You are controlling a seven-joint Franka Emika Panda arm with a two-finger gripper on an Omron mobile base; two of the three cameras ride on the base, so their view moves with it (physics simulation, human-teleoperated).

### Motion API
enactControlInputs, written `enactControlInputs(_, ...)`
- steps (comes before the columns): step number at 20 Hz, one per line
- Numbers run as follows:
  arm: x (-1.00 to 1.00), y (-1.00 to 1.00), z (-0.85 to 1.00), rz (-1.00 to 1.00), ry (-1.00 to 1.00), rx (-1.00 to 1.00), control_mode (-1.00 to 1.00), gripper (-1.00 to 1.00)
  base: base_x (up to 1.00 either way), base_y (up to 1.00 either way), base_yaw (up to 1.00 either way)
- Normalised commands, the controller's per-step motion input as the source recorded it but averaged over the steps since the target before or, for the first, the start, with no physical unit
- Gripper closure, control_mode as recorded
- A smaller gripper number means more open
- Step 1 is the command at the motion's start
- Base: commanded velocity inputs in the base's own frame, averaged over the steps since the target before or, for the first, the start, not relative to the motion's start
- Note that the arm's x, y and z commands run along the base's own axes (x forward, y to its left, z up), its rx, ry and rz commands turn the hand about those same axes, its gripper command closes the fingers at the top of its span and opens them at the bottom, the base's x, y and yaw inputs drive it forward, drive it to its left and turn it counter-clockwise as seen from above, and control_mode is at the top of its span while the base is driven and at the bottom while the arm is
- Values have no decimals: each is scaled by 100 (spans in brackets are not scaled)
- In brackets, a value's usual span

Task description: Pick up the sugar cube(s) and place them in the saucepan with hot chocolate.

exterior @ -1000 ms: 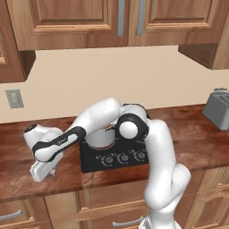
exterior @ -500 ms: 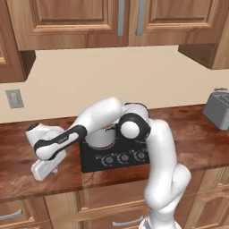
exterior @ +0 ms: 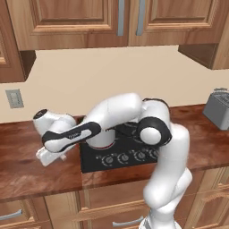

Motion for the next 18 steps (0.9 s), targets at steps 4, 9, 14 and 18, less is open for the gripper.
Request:
enactControlInputs(4, -18, -54, 100, -28, -40, 0, -100, 100, 0, 0, 0)
enactControlInputs(9, 0, -63, 100, -27, -30, 0, -100, 100, 0, 0, 0)
enactControlInputs(14, 1, -80, 85, -33, -16, 0, -100, 100, 0, 0, 0)
enactControlInputs(18, 1, -81, 51, -25, -20, 0, -100, 100, 0, 0, 0)
